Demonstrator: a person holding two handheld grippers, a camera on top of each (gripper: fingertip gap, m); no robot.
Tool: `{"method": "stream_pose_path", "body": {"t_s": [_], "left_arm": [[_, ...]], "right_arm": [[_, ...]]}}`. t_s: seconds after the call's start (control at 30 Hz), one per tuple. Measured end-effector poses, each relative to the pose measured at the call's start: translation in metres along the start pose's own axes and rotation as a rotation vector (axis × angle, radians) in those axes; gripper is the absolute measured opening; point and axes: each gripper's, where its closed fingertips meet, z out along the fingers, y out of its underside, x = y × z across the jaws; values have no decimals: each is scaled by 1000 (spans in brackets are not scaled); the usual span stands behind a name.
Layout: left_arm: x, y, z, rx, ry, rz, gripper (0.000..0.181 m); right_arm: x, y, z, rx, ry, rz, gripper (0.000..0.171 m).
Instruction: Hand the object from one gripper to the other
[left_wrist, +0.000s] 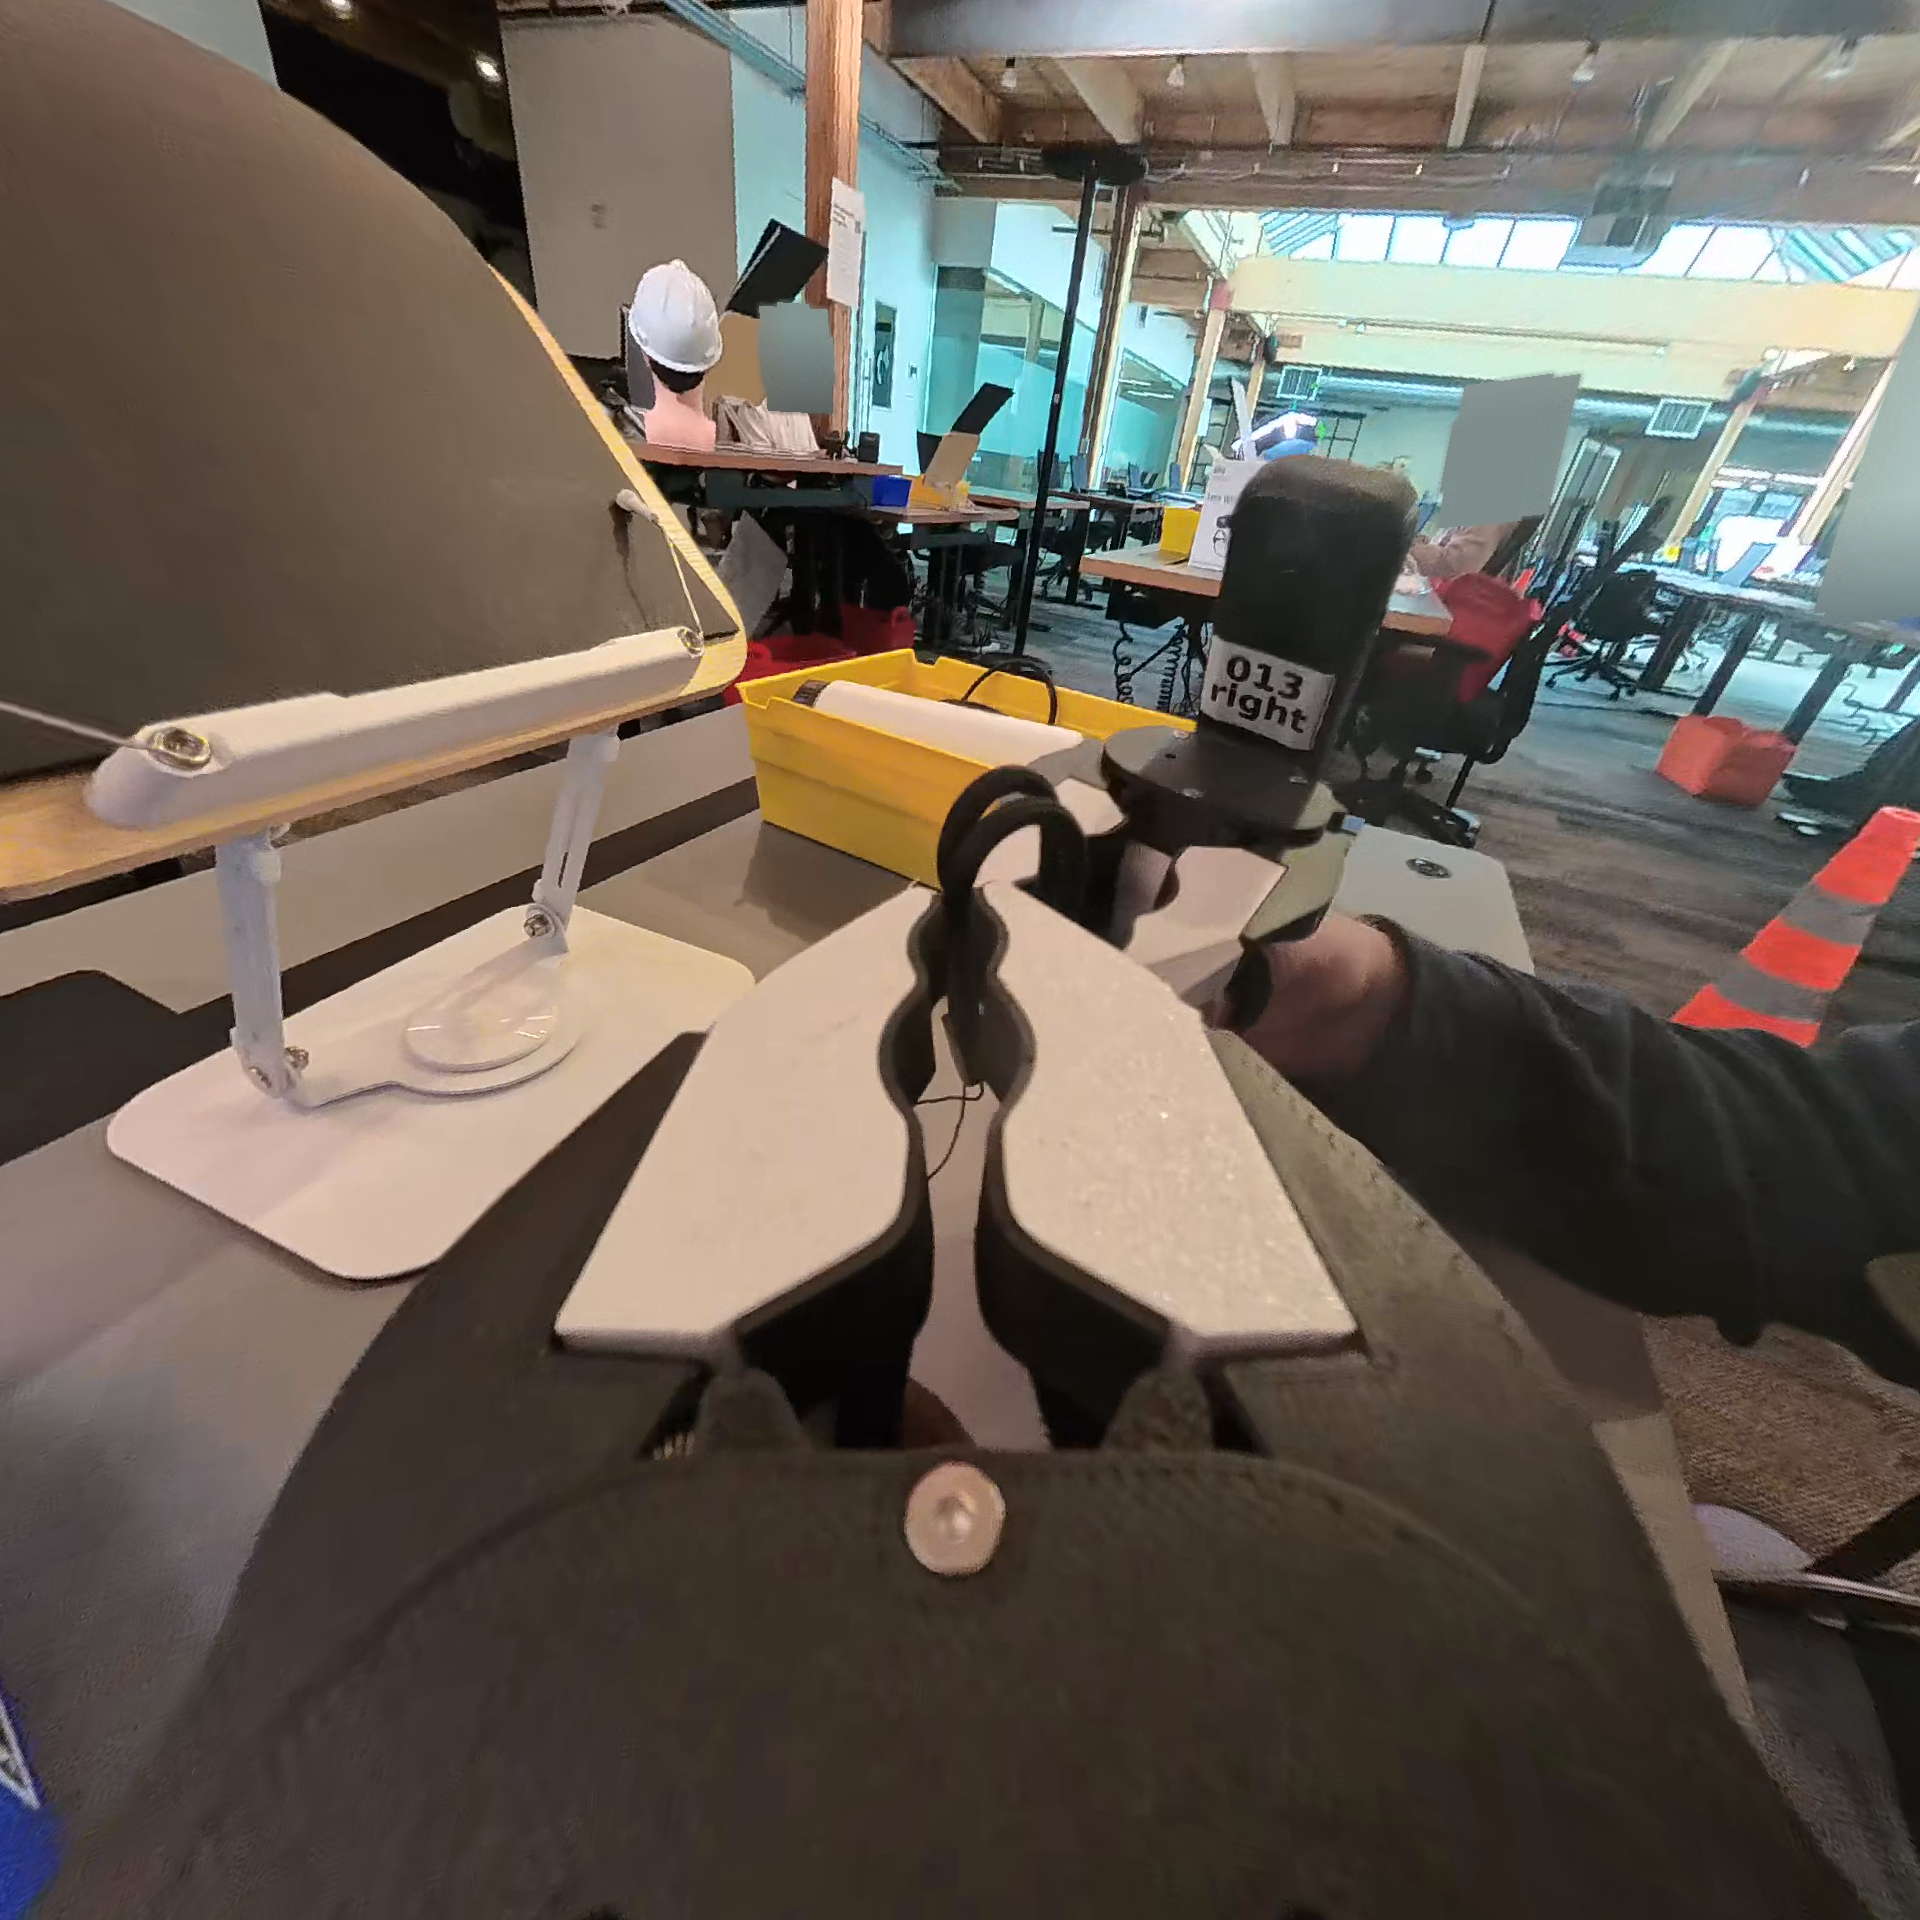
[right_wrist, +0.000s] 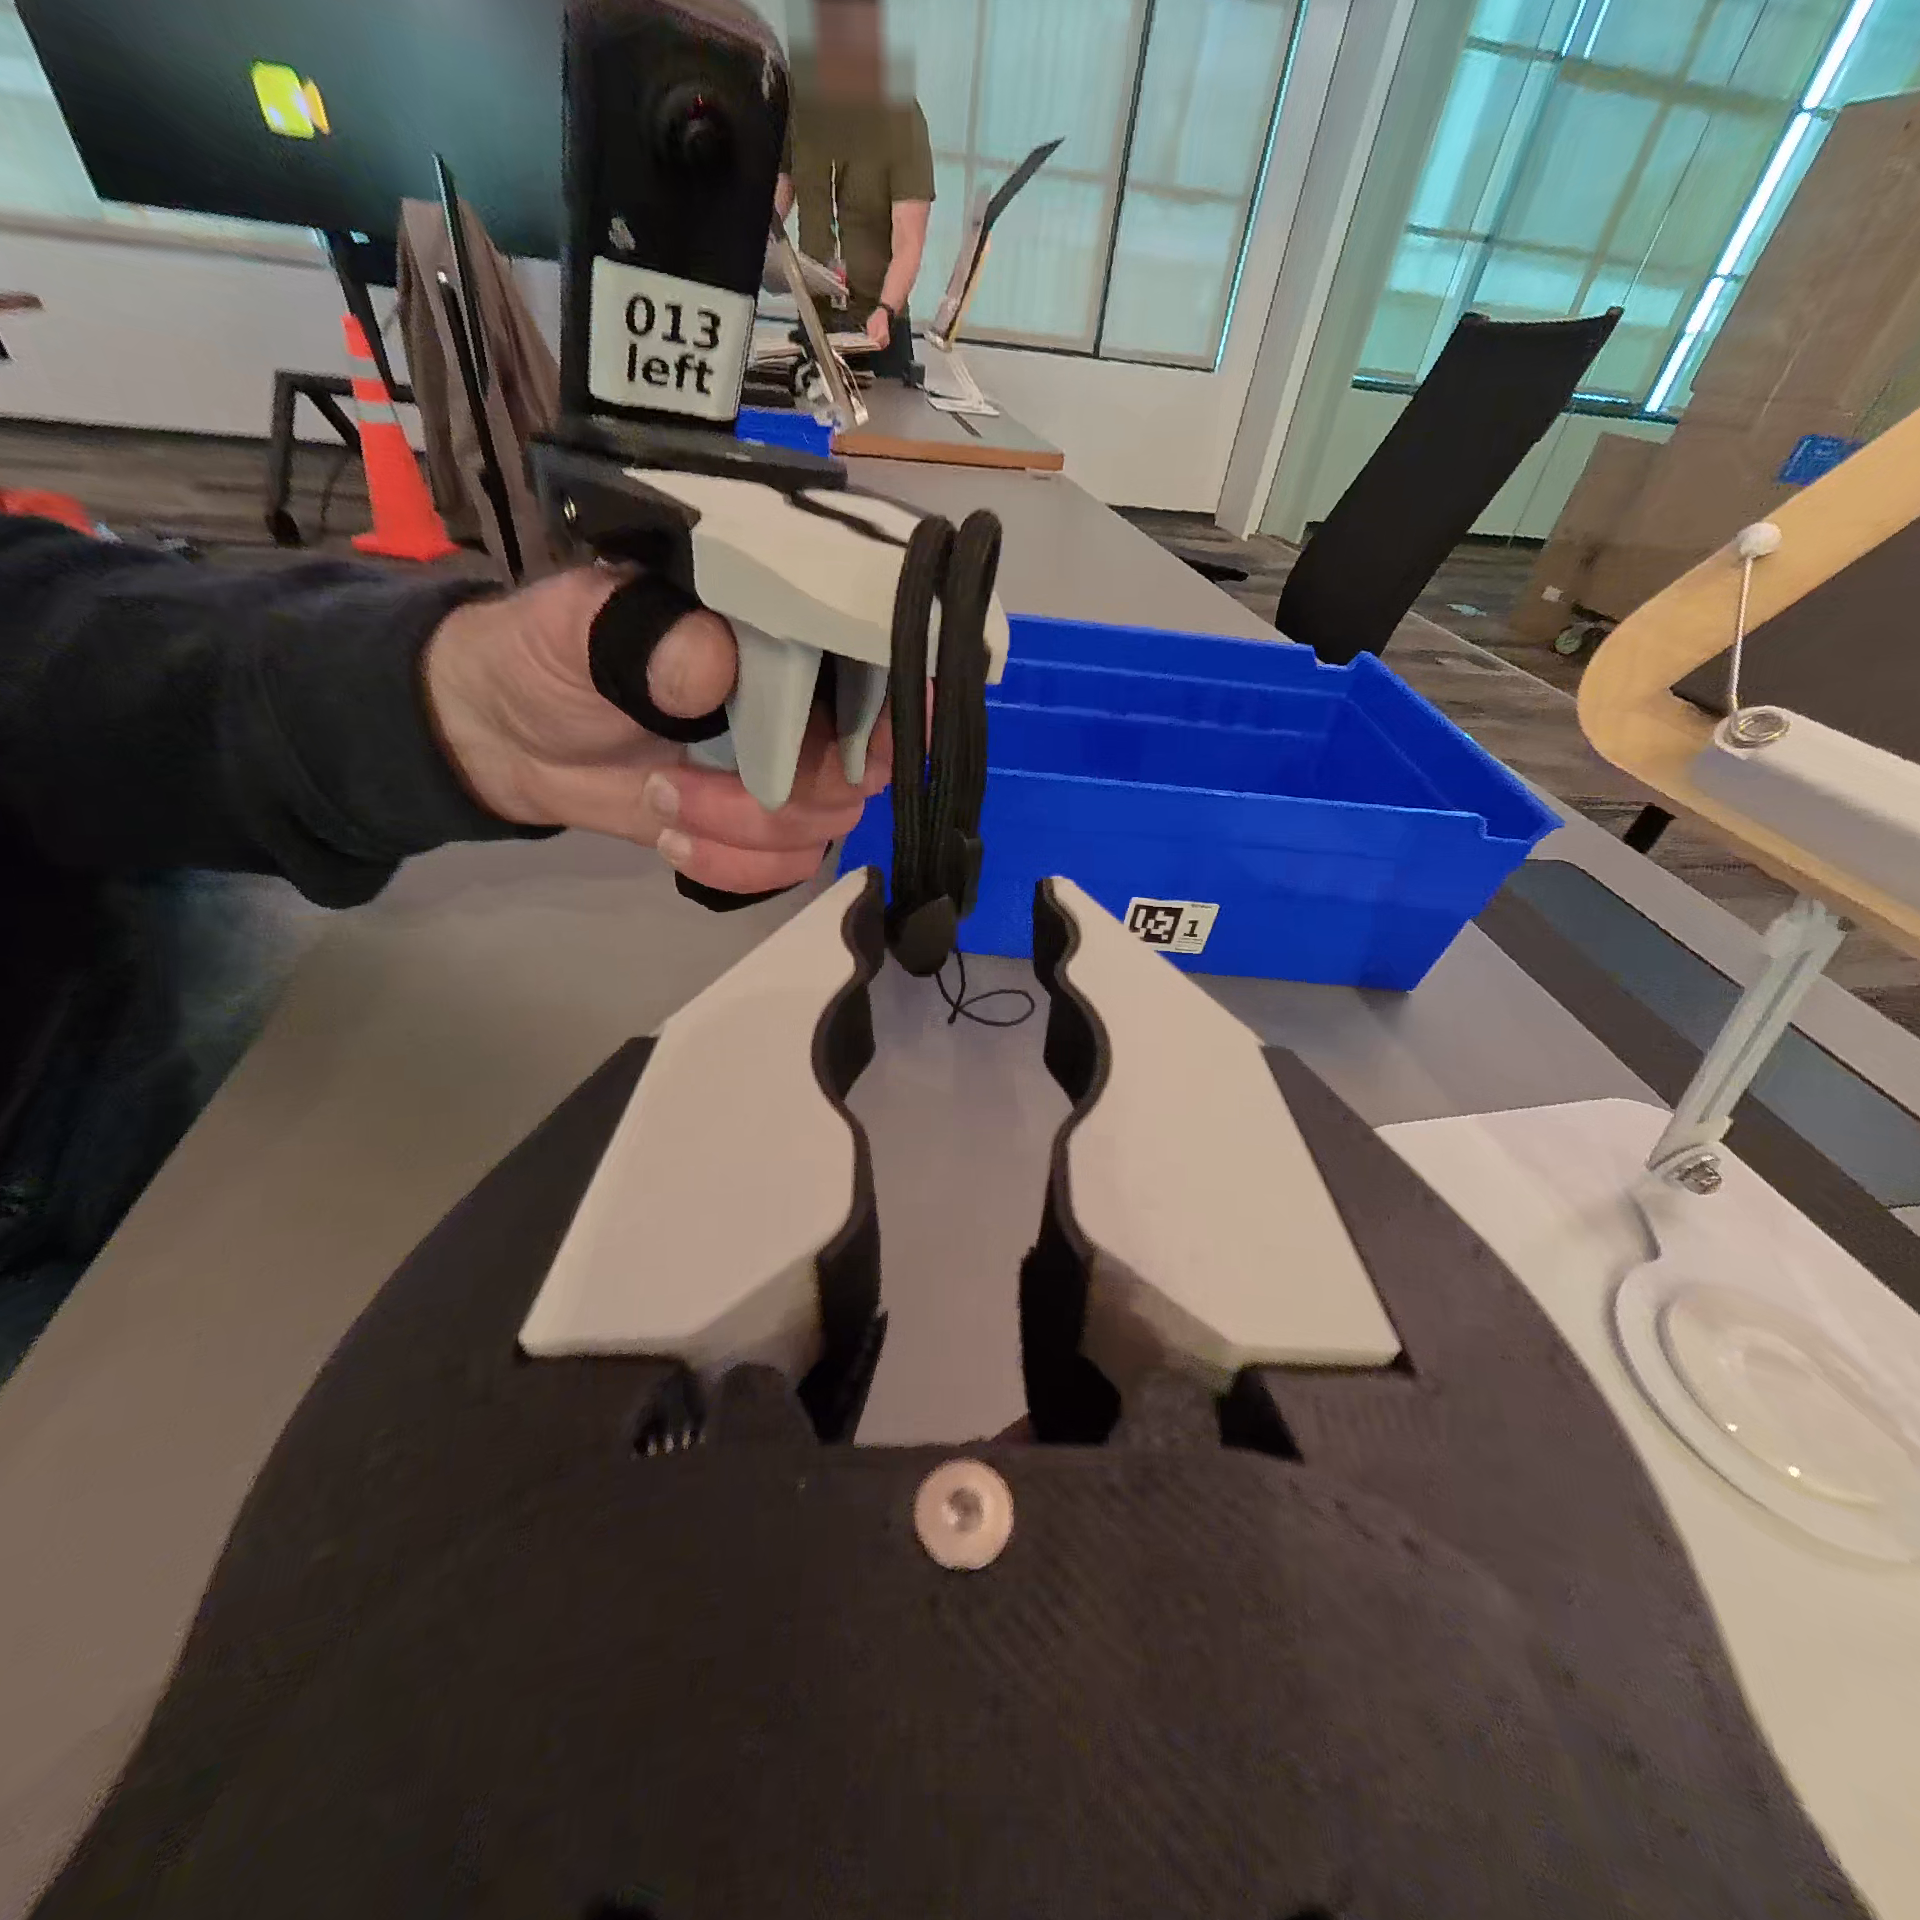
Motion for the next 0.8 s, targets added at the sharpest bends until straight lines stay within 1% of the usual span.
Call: {"method": "stream_pose_path", "body": {"t_s": [0.07, 0.13, 0.17, 0.2, 0.37, 0.47, 0.53, 0.63, 0.67, 0.73, 0.77, 0.8], "left_arm": [[4, -1, 1, 6, 14, -5, 2], [6, -1, 3, 7, 11, -9, 2], [8, 0, 5, 3, 11, -5, 2], [9, 1, 6, 4, 15, -4, 2], [10, 6, 8, -1, 12, -1, 3], [8, 8, 6, -8, 1, -6, 3], [7, 8, 3, -7, -19, -1, 3], [1, 9, -3, -17, -98, 36, 2], [-2, 9, -5, -23, -137, 42, 2], [-9, 9, -10, -24, -208, 38, 2], [-10, 10, -10, -26, -233, 32, 3], [-11, 11, -11, -29, -253, 26, 3]], "right_arm": [[-1, 2, 3, -18, 6, -11, 31], [-2, 4, 5, -27, 10, -17, 29], [-3, 4, 6, -27, 9, -25, 15], [-4, 4, 7, -25, 14, -28, 9], [-1, 10, 10, -40, 29, 7, 8], [-2, 12, 10, -45, 30, -8, 8], [-5, 12, 13, -40, 15, 1, 8], [-1, 11, 15, -29, 60, -11, 9], [2, 11, 15, -36, 96, -27, 11], [11, 11, 14, -68, 191, -88, 23], [16, 12, 14, -98, 253, -142, 30], [19, 13, 14, -130, 310, -204, 40]]}}
